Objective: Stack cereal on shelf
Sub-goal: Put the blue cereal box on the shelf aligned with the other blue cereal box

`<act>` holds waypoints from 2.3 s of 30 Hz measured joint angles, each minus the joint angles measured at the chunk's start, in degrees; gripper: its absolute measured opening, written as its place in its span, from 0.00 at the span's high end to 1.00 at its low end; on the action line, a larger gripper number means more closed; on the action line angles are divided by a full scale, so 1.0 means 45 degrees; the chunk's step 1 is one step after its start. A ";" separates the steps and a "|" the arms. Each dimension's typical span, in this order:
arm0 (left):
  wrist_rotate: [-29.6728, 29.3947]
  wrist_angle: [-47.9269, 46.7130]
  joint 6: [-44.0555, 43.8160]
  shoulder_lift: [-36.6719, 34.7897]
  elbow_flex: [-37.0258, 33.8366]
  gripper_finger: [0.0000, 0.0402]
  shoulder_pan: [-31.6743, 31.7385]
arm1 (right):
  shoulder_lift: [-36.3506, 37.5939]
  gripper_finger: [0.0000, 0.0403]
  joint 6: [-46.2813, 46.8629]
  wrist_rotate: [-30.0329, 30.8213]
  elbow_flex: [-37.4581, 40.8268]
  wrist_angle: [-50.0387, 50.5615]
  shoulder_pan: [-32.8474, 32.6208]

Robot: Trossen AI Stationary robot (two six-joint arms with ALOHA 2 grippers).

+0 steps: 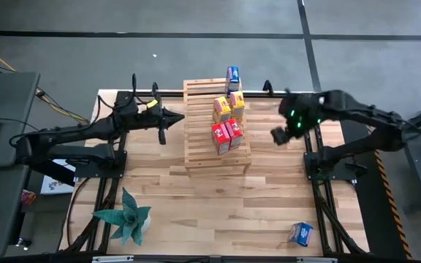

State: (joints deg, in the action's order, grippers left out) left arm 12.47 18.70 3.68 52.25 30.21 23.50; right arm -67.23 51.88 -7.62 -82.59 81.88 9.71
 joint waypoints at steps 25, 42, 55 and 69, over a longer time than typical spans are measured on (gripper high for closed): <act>0.2069 0.0148 -0.0547 0.0004 -0.0765 1.00 -0.2260 | -0.5209 0.49 1.8402 -0.2164 0.0246 -0.4351 -1.2668; 0.2064 0.1202 0.0212 0.0004 -0.0765 1.00 -0.2316 | -0.6361 0.72 1.4375 0.1181 -0.0758 -0.7574 -1.2069; 0.1938 0.4360 -0.0443 0.0004 -0.0765 1.00 -0.2326 | -0.6361 0.99 1.3740 -0.2411 -0.0811 -0.8079 -1.3179; 0.2069 0.4635 -0.0640 0.0009 -0.0765 1.00 -0.2680 | -0.7077 1.00 1.7771 -0.2866 -0.0797 -0.4719 -1.6428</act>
State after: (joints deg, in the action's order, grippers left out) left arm 21.78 39.56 0.81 52.29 26.76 11.44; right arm -99.07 131.85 -20.51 -86.17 60.64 -64.21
